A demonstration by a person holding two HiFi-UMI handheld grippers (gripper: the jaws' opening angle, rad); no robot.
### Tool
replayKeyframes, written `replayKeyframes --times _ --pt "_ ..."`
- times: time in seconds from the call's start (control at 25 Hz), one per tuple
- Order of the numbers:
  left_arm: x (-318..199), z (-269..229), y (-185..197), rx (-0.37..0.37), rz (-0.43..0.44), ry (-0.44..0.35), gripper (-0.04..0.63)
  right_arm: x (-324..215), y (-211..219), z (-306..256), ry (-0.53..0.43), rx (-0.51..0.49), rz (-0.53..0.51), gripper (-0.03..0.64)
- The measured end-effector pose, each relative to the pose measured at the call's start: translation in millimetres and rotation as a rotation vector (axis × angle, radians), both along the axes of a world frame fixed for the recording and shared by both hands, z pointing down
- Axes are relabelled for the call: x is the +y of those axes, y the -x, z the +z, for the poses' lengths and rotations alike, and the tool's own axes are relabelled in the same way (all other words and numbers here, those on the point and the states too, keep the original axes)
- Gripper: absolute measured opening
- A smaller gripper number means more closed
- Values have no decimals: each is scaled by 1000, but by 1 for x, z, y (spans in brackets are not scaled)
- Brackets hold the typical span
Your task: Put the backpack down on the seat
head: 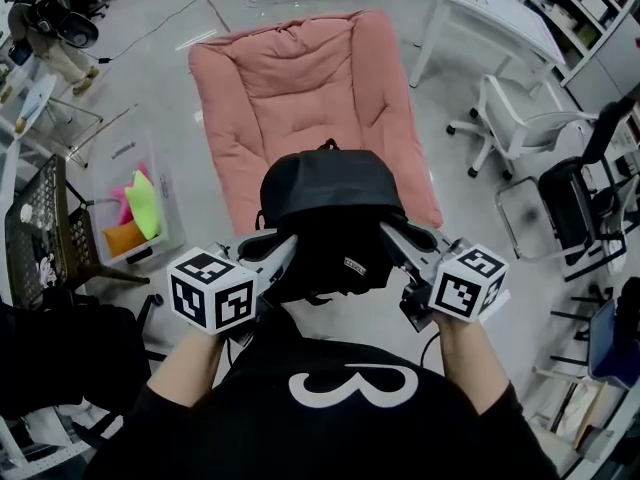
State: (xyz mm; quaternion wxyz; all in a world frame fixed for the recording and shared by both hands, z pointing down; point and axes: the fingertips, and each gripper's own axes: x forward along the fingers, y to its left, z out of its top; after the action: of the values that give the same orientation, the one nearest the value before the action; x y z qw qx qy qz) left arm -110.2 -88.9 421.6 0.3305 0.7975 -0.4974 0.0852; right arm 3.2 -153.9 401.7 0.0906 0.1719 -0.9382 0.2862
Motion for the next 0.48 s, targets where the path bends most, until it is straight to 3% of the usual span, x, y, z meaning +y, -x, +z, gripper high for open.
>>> replayKeyframes --times 0.48 --pt "-108 16 83 20 88 40 27 -105 82 14 -11 88 152 25"
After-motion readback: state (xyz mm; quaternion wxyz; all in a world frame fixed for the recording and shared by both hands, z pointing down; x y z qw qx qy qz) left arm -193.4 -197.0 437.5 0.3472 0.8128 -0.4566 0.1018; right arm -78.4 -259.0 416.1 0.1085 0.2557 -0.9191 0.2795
